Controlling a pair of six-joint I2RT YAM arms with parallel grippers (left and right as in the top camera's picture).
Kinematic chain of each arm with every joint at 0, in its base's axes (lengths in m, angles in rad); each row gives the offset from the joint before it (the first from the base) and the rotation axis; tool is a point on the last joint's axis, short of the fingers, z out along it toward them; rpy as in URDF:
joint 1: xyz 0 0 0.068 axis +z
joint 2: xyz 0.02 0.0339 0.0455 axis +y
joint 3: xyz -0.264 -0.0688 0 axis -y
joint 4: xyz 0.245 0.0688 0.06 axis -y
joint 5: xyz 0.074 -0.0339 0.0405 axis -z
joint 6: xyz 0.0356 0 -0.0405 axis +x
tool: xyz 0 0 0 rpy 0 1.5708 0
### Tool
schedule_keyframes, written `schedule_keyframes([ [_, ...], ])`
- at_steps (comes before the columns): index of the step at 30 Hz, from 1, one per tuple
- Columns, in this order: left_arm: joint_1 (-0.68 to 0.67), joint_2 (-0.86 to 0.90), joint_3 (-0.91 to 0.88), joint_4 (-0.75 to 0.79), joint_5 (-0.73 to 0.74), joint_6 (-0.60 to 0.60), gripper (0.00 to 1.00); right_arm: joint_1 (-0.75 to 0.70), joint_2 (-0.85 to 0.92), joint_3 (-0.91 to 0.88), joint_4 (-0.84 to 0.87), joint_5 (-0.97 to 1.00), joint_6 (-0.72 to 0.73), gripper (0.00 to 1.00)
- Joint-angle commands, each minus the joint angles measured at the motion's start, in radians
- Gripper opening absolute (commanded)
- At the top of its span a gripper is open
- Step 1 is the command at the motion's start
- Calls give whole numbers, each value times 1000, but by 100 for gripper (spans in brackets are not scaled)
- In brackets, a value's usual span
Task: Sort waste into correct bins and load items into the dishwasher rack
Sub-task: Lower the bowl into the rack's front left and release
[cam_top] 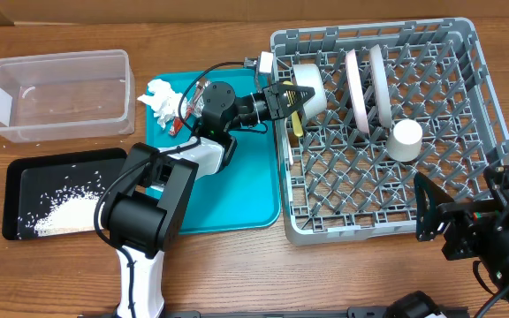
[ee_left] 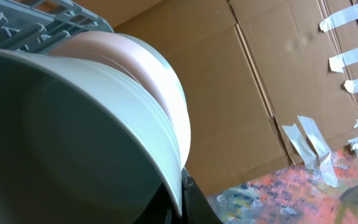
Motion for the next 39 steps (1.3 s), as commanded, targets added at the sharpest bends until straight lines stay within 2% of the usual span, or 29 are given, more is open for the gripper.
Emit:
schedule_keyframes([
  [1, -19, 5, 9, 58, 35, 14, 9, 5, -4, 0, 5, 0, 0, 100],
  [4, -19, 5, 10, 153, 37, -26, 6, 5, -4, 0, 5, 0, 0, 100],
  [7, -18, 5, 11, 180, 35, -41, 4, 5, -4, 0, 5, 0, 0, 100],
  [12, -22, 5, 11, 113, 39, -23, 4, 5, -4, 0, 5, 0, 0, 100],
  [20, -22, 5, 11, -107, 49, 107, 4, 5, -4, 0, 5, 0, 0, 100],
  [25, -21, 5, 11, -83, 61, 111, 4, 5, -4, 0, 5, 0, 0, 100],
  [27, -21, 5, 11, -45, 70, 104, 7, 5, -4, 0, 5, 0, 0, 100],
  [32, -18, 5, 11, -6, 76, 90, 22, 5, -4, 0, 5, 0, 0, 100],
  [35, -17, 5, 11, -6, 93, 90, 26, 5, -4, 0, 5, 0, 0, 100],
  [39, -10, 5, 11, -24, 100, 90, 27, 5, -4, 0, 5, 0, 0, 100],
])
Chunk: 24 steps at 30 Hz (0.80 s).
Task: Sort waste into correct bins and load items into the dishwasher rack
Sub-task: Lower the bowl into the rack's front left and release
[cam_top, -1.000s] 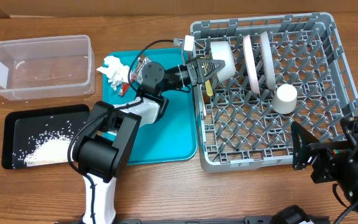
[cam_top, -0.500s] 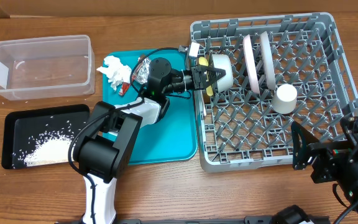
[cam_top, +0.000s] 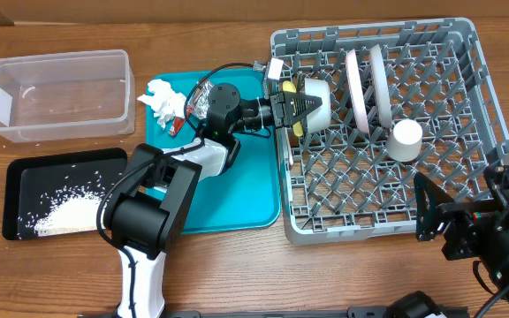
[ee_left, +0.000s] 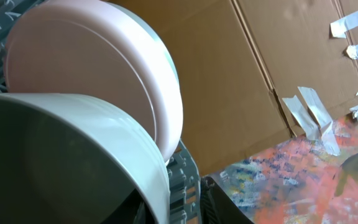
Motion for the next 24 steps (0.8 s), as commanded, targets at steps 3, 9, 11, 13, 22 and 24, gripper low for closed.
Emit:
schedule_keyframes([
  [3, 20, 5, 11, -22, 36, 12, 26, 5, -4, 0, 5, -1, 0, 100],
  [9, 50, 5, 11, -58, 64, 27, 29, 5, -4, 0, 5, 0, 0, 100],
  [11, 60, 5, 11, -63, 75, 27, 31, 5, -4, 0, 5, -1, 0, 100],
  [13, 74, 5, 11, -68, 93, 26, 33, 5, -4, 0, 5, 0, 0, 100],
  [22, 118, 5, 11, -94, 179, 41, 36, 5, -4, 0, 5, -1, 0, 100],
  [24, 130, 3, 11, -80, 210, 40, 33, 5, -4, 0, 5, -1, 0, 100],
])
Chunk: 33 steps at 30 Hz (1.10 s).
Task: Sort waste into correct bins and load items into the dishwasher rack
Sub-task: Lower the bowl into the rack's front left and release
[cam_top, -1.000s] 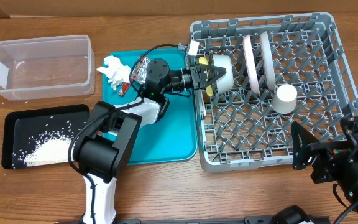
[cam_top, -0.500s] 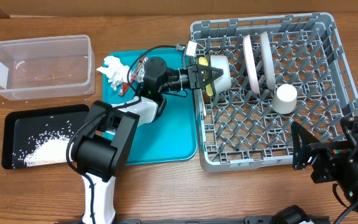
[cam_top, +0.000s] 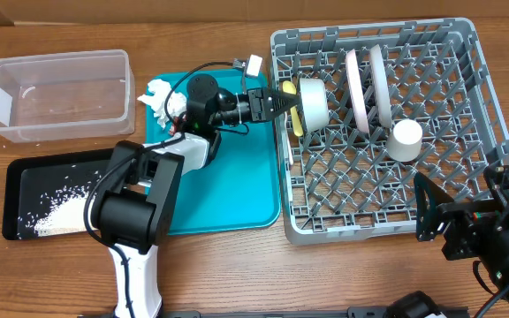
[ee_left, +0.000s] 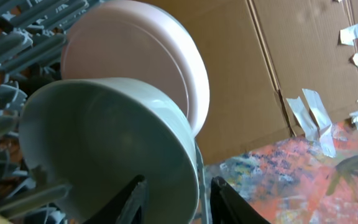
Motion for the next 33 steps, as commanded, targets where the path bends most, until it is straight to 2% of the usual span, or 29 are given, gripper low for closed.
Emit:
schedule_keyframes([
  [1, 22, 2, 11, 20, 82, 27, 31, 5, -4, 0, 5, 0, 0, 100],
  [3, 43, 2, 11, 56, 98, -10, 24, 5, -4, 0, 5, 0, 0, 100],
  [5, 62, -2, 13, 136, 105, -90, 8, 5, -4, 0, 5, 0, 0, 100],
  [6, 66, -3, 15, 185, 111, -132, 4, 5, -4, 0, 5, 0, 0, 100],
  [11, 48, -4, 66, 422, 167, -283, 4, 5, -4, 0, 5, 0, 0, 100],
  [14, 16, -4, 105, 421, 186, -280, 4, 5, -4, 0, 5, 0, 0, 100],
  [16, -8, -4, 112, 394, 187, -232, 4, 5, -4, 0, 5, 0, 0, 100],
  [18, -26, -3, 111, 301, 186, -145, 4, 5, -4, 0, 5, 0, 0, 100],
  [22, -45, -3, 111, -86, 140, 124, 4, 5, -4, 0, 5, 0, 0, 100],
  [24, -46, -3, 111, -240, 111, 219, 4, 5, -4, 0, 5, 0, 0, 100],
  [33, -13, -3, 113, -212, 50, 211, 4, 5, -4, 0, 5, 0, 0, 100],
])
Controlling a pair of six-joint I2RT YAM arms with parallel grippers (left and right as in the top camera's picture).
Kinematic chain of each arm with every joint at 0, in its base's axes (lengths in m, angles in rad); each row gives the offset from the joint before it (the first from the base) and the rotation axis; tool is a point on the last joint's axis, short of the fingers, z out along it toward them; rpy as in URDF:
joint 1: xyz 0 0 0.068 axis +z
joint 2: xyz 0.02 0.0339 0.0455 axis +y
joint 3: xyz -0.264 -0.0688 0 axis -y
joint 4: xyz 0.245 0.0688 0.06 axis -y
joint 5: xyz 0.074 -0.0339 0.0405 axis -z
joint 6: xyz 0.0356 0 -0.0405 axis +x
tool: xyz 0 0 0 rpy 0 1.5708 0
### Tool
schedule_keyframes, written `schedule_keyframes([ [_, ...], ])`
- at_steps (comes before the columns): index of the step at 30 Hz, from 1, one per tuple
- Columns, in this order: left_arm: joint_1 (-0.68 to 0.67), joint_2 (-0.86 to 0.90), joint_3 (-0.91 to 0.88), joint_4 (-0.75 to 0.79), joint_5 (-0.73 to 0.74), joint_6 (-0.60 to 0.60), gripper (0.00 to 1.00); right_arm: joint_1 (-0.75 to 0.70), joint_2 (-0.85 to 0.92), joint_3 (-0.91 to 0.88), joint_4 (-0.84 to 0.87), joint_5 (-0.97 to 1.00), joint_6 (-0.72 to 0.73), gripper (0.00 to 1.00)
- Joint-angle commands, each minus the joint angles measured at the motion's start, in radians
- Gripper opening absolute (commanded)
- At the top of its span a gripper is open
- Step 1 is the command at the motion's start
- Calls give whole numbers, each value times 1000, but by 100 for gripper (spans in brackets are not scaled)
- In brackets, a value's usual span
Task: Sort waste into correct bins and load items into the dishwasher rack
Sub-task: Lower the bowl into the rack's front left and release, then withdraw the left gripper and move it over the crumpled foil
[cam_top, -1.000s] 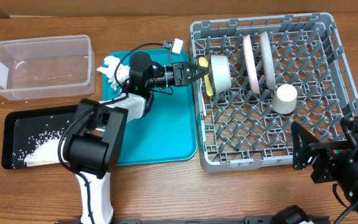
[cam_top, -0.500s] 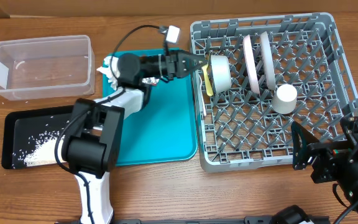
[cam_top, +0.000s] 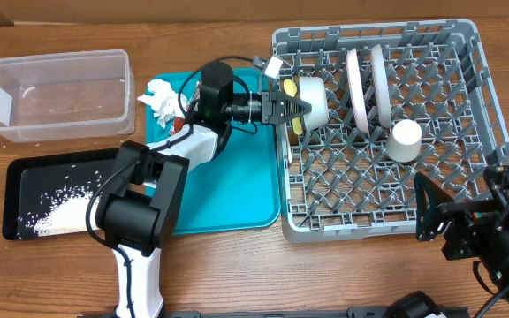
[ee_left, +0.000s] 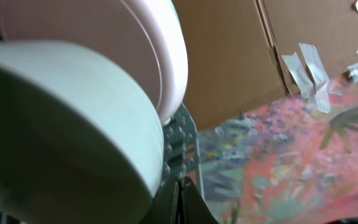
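A white bowl (cam_top: 313, 99) stands on its side in the far left corner of the grey dishwasher rack (cam_top: 467, 177), with a yellow item (cam_top: 296, 124) below it. My left gripper (cam_top: 299, 107) is at the bowl's left side, shut with nothing between its fingers. In the left wrist view the bowl (ee_left: 61, 118) fills the left, a pink plate (ee_left: 148, 50) stands behind it, and the closed fingertips (ee_left: 180, 193) sit beside the bowl's rim. My right gripper (cam_top: 424, 212) rests off the rack's near right corner; its jaw state is unclear.
Two upright plates (cam_top: 367, 87) and a white cup (cam_top: 405, 139) are in the rack. The teal tray (cam_top: 237, 185) holds crumpled tissue (cam_top: 159, 95) and a wrapper. A clear bin (cam_top: 60, 93) and a black tray with rice (cam_top: 60, 199) lie at left.
My left gripper was open with its fingers either side of the bowl's rim. Now it is shut and empty, pressed close beside the bowl. The right arm is unchanged.
My left gripper held the white bowl by its rim over the rack's far left corner. Then the bowl was lower among the tines in front of the pink plate. Then the fingers were open around the rim, and now they are shut beside the standing bowl.
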Motion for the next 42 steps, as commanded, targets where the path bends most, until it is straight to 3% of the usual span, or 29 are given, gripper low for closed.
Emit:
schedule_keyframes([
  [1, 37, -3, 11, 5, -65, 34, 4, 5, -4, 0, 5, 0, 0, 100],
  [9, 78, -9, 16, 106, -37, -69, 4, 5, -4, 0, 5, 0, 0, 100],
  [17, 98, -49, 16, 105, -23, -72, 4, 5, -4, 0, 5, 0, 0, 100],
  [37, 76, -84, 16, 70, 3, -30, 4, 5, -4, 0, 5, 0, 0, 100],
  [42, 107, -179, 16, -64, -29, 63, 4, 5, -4, 0, 5, 0, 0, 100],
])
